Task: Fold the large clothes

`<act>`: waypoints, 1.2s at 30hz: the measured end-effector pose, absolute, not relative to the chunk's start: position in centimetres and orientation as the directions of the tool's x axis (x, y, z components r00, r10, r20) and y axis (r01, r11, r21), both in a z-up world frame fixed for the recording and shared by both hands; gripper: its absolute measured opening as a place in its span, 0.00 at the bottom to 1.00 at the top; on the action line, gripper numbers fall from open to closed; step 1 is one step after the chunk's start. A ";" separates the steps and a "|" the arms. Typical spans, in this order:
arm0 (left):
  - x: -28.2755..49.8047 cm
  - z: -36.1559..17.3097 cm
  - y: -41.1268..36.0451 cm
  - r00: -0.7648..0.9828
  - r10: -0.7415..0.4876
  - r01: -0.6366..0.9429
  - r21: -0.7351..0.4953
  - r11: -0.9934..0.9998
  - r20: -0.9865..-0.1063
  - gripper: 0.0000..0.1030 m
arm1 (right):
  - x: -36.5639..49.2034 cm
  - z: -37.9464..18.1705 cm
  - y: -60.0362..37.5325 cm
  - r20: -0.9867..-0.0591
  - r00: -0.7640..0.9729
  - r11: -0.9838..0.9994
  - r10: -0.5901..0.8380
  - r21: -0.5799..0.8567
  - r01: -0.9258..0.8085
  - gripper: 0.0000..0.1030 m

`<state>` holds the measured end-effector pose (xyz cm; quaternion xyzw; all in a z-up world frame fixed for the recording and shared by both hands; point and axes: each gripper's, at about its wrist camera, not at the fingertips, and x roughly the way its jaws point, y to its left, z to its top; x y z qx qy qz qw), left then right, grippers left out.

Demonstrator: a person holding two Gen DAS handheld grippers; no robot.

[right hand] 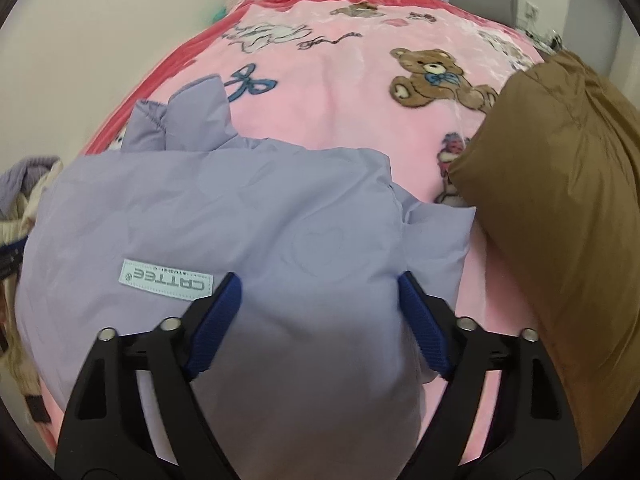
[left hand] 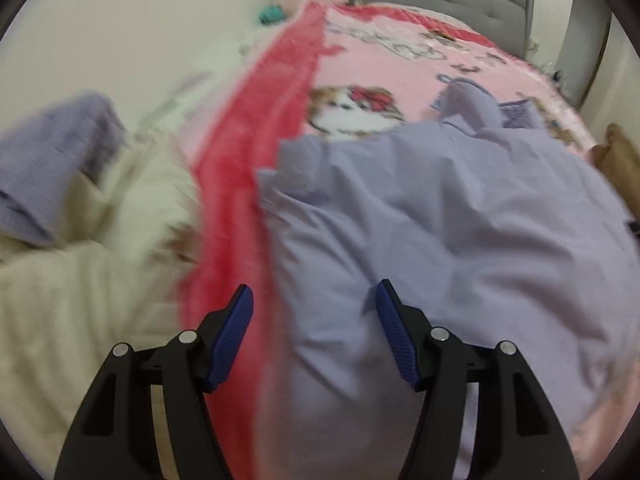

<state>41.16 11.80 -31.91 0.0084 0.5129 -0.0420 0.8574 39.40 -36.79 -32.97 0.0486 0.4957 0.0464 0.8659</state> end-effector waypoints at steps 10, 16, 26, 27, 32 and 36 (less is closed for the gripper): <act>37.9 -27.3 8.2 0.693 0.041 0.026 0.081 0.996 -0.720 0.12 | 36.5 -28.3 -34.3 -0.774 0.633 0.998 0.013 -0.026 -0.051 0.11; 41.0 -25.5 7.5 0.715 0.103 -0.038 0.108 0.993 -0.691 0.13 | 38.5 -24.9 -34.6 -0.699 0.714 0.998 -0.038 -0.068 -0.014 0.12; 46.9 -32.7 3.7 0.553 0.250 0.095 0.358 0.929 -0.795 0.19 | 44.3 -34.3 -34.9 -0.857 0.493 0.988 -0.149 -0.148 0.042 0.19; 46.9 -33.0 3.8 0.552 0.247 0.093 0.353 0.931 -0.796 0.19 | 44.3 -34.7 -34.9 -0.859 0.490 0.988 -0.151 -0.151 0.040 0.20; 46.8 -33.4 4.3 0.548 0.233 0.079 0.327 0.942 -0.803 0.29 | 44.4 -35.3 -35.2 -0.873 0.467 0.990 -0.144 -0.130 0.062 0.22; 46.6 -33.2 4.9 0.557 0.218 0.070 0.306 0.949 -0.801 0.34 | 44.7 -35.5 -35.8 -0.898 0.424 0.991 -0.114 -0.076 0.107 0.23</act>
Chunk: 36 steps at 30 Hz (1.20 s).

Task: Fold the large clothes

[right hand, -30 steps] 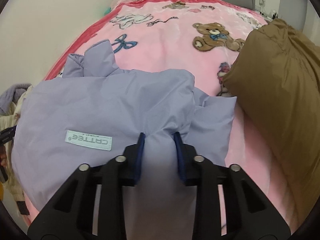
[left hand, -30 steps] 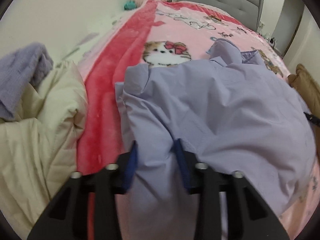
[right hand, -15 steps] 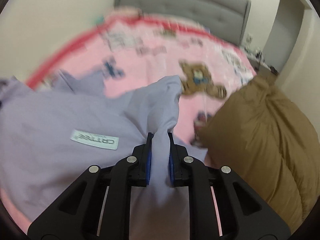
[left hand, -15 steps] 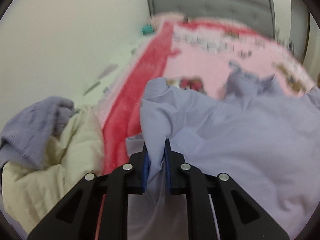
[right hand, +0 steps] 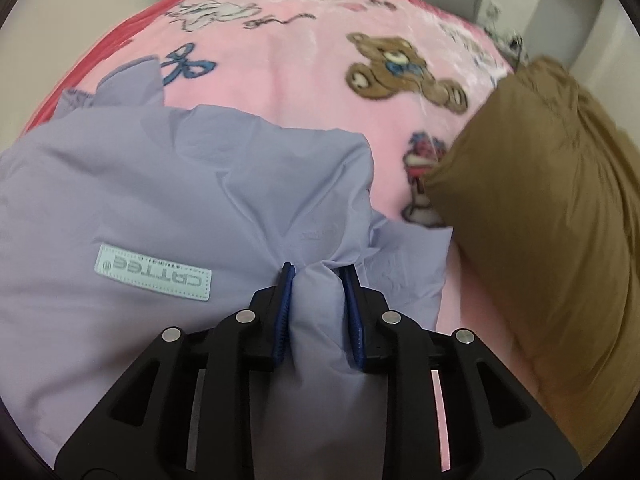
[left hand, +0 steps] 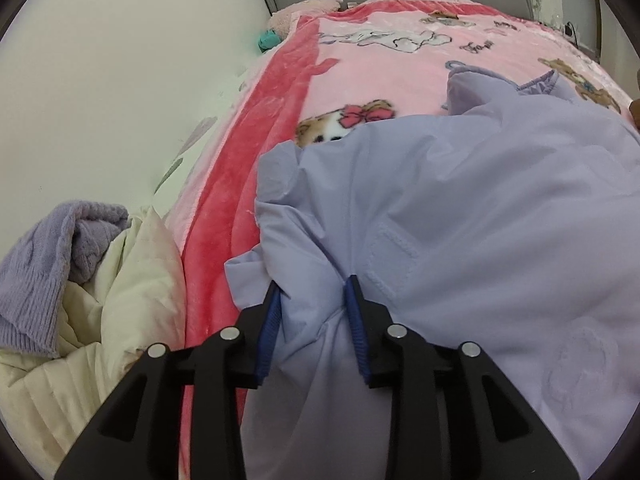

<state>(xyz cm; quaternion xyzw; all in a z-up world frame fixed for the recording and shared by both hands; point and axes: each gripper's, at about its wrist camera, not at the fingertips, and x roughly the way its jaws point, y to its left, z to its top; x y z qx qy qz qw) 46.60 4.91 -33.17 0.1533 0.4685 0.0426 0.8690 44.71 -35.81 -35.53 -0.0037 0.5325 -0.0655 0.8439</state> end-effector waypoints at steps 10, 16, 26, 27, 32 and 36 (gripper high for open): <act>45.7 -30.8 4.9 0.578 0.237 0.066 0.335 0.940 -0.781 0.51 | 42.4 -32.5 -36.4 -0.831 0.523 0.978 -0.190 -0.115 0.171 0.56; 42.8 -28.1 8.2 0.624 0.116 0.114 0.237 0.965 -0.773 0.78 | 38.3 -30.3 -40.8 -0.814 0.580 0.987 -0.030 0.069 0.147 0.73; 44.8 -32.4 13.1 0.387 -0.071 0.135 -0.020 0.991 -0.919 0.88 | 39.7 -35.1 -42.9 -0.898 0.402 0.963 0.177 0.242 0.118 0.89; 45.0 -32.8 13.2 0.376 -0.079 0.139 -0.028 0.990 -0.923 0.89 | 40.0 -35.6 -42.9 -0.902 0.387 0.960 0.192 0.255 0.118 0.91; 45.9 -34.0 14.7 0.318 -0.161 0.146 -0.119 0.982 -0.934 0.95 | 40.4 -36.8 -43.9 -0.867 0.349 0.896 0.355 0.422 0.137 0.92; 46.4 -34.9 15.7 0.273 -0.230 0.109 -0.208 0.972 -0.934 0.95 | 41.3 -37.7 -43.6 -0.846 0.304 0.866 0.438 0.488 0.110 0.93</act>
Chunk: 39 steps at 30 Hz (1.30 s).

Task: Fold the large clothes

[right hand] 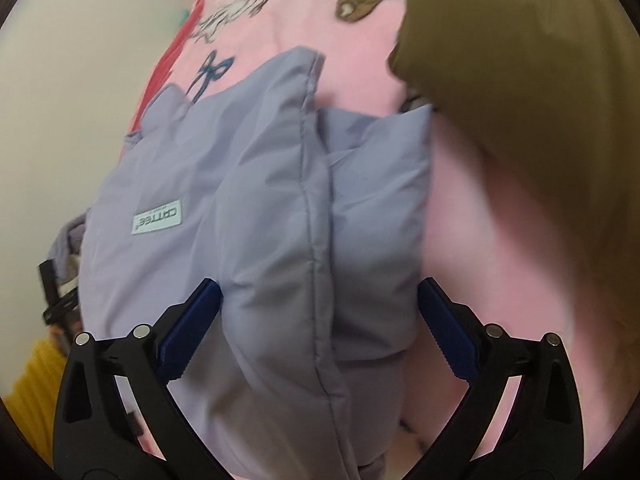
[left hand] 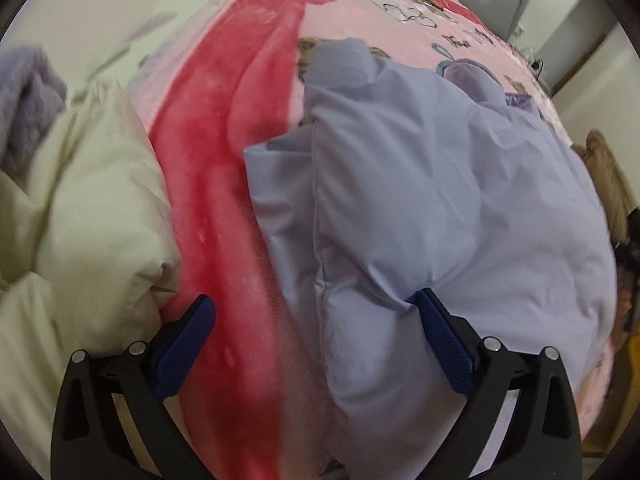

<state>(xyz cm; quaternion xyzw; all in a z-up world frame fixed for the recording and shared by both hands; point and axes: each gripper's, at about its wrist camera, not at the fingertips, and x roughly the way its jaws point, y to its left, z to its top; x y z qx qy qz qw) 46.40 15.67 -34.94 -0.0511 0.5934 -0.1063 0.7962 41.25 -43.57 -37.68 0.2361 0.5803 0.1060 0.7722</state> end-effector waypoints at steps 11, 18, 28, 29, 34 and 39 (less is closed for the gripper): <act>47.1 -37.0 14.0 0.198 -0.294 0.096 -0.280 0.955 -0.935 0.95 | 42.4 -37.3 -40.8 -0.866 0.261 0.889 0.426 0.455 0.060 0.93; 47.7 -37.4 13.7 0.107 -0.440 0.098 -0.430 0.897 -0.892 0.89 | 42.5 -37.0 -40.1 -0.865 0.223 0.889 0.450 0.457 -0.024 0.93; 49.2 -38.9 11.3 0.095 -0.371 0.071 -0.365 0.928 -0.924 0.88 | 43.7 -38.2 -37.9 -0.924 0.240 0.949 0.298 0.314 0.029 0.82; 49.2 -38.6 10.8 0.105 -0.360 0.080 -0.353 0.932 -0.927 0.83 | 43.4 -37.9 -37.9 -0.921 0.255 0.949 0.296 0.313 0.029 0.74; 48.3 -37.3 8.5 0.178 -0.259 0.054 -0.254 0.966 -0.949 0.56 | 42.0 -36.9 -38.5 -0.893 0.330 0.936 0.306 0.346 0.068 0.44; 45.9 -33.4 7.8 0.308 -0.200 -0.031 -0.220 0.975 -0.930 0.23 | 39.3 -32.8 -37.6 -0.866 0.411 0.939 0.284 0.339 0.065 0.21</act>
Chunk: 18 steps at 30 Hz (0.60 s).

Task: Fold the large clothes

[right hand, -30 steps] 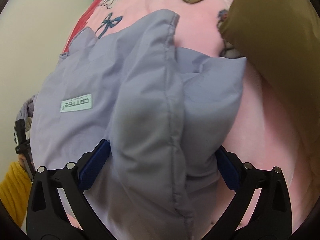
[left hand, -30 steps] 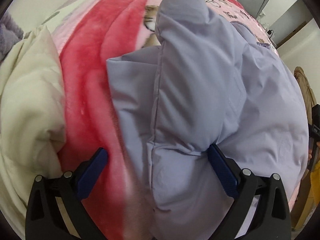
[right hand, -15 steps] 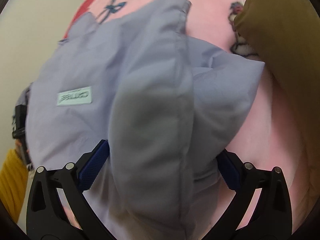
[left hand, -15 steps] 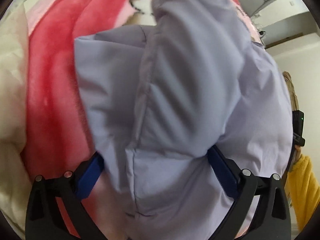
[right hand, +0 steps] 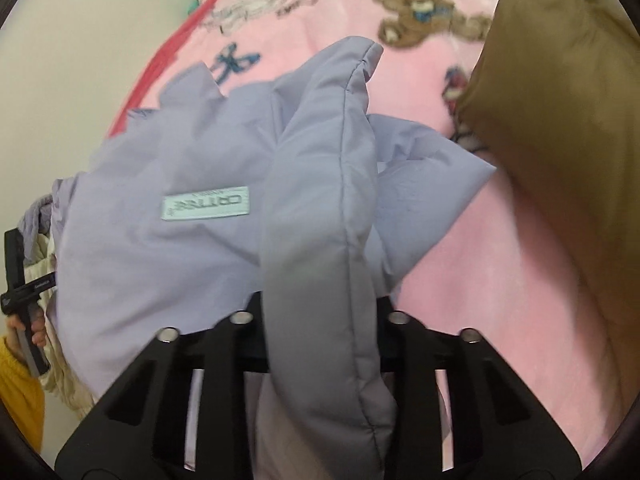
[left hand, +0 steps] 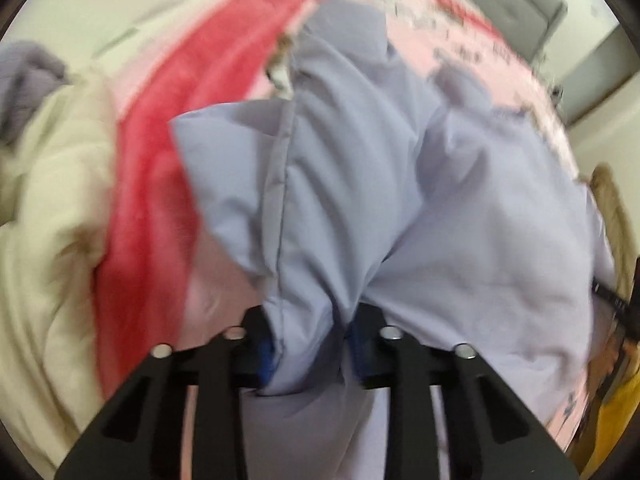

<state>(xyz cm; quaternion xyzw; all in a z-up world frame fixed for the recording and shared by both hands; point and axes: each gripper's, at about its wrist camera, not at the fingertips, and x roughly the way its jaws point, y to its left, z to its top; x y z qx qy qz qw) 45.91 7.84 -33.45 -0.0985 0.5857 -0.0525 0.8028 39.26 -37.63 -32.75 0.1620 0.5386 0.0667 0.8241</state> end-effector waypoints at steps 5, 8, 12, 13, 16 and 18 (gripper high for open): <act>40.0 -28.2 9.5 0.386 -0.307 -0.026 -0.343 0.939 -0.870 0.19 | 33.6 -27.0 -38.7 -0.782 0.487 0.882 0.389 0.469 0.047 0.18; 36.3 -26.2 10.0 0.372 -0.345 -0.025 -0.381 0.924 -0.862 0.19 | 30.2 -24.8 -38.1 -0.785 0.475 0.882 0.398 0.469 0.035 0.17; 32.7 -26.5 11.8 0.311 -0.377 -0.066 -0.416 0.907 -0.872 0.19 | 26.0 -25.0 -38.5 -0.808 0.412 0.864 0.421 0.495 0.089 0.17; 32.2 -27.6 12.0 0.286 -0.376 -0.080 -0.412 0.908 -0.882 0.20 | 25.1 -25.8 -38.6 -0.823 0.387 0.868 0.416 0.486 0.100 0.17; 31.0 -31.6 12.8 0.215 -0.378 -0.100 -0.405 0.909 -0.901 0.28 | 23.4 -29.5 -39.3 -0.867 0.311 0.879 0.389 0.451 0.157 0.20; 31.3 -33.3 13.1 0.195 -0.385 -0.080 -0.406 0.910 -0.902 0.43 | 23.0 -30.9 -40.0 -0.863 0.332 0.880 0.380 0.448 0.157 0.32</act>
